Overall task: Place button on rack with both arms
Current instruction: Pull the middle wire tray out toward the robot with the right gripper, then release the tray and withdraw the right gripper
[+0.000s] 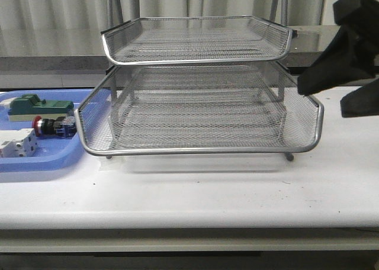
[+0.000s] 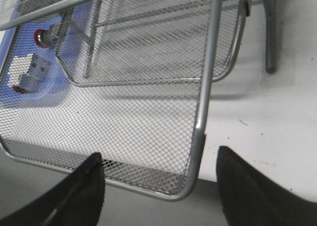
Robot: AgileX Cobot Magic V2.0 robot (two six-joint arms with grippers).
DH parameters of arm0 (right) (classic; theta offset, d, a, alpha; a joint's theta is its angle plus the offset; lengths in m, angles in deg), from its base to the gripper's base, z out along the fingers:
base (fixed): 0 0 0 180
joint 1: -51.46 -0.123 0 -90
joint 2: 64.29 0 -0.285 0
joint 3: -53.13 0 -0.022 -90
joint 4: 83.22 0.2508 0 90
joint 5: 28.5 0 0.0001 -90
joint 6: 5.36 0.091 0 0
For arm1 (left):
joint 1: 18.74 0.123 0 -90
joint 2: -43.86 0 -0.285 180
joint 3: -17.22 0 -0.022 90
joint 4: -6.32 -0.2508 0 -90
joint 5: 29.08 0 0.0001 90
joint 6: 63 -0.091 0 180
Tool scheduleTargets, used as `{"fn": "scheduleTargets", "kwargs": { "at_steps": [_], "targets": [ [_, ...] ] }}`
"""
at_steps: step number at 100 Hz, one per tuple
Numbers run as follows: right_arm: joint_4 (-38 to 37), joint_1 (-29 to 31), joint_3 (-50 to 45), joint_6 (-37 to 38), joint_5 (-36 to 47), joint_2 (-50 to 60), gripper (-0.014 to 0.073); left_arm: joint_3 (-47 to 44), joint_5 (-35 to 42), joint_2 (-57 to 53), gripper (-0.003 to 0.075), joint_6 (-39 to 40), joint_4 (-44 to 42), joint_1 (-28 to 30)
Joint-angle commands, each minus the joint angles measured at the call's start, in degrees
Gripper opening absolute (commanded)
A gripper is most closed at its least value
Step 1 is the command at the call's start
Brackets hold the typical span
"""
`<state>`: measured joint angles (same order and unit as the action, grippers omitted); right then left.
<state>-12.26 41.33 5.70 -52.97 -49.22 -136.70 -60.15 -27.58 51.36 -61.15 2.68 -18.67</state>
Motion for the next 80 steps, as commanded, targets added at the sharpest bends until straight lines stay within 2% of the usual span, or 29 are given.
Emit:
{"fn": "scheduleTargets", "kwargs": {
  "at_steps": [1, 10, 26, 39, 55, 80],
  "targets": [
    [-6.7, 1.0, 1.9, 4.9, -2.1, 3.7, 0.0486, -2.4, 4.4, -1.6, -0.0020, 0.4, 0.4, 0.2],
    [-18.1, 3.3, 3.8, 13.4, -6.3, 5.9, 0.0482, -2.4, 4.4, -1.6, -0.0020, 0.4, 0.4, 0.2],
    [-41.5, 8.7, 10.0, 28.7, -19.1, 8.9, 0.0482, -2.4, 4.4, -1.6, -0.0020, 0.4, 0.4, 0.2],
    [-56.6, 10.9, 14.6, 35.9, -26.7, 12.1, 0.0482, -2.4, 4.4, -1.6, -0.0020, 0.4, 0.4, 0.2],
    [-66.0, 11.0, 17.4, 41.2, -30.3, 16.8, 0.0435, -2.4, 4.4, -1.6, -0.0020, 0.4, 0.4, 0.2],
    [-67.8, 11.0, 17.5, 41.4, -31.2, 24.4, 0.0192, -2.4, 4.4, -1.6, -0.0020, 0.4, 0.4, 0.2]
  ]
}}
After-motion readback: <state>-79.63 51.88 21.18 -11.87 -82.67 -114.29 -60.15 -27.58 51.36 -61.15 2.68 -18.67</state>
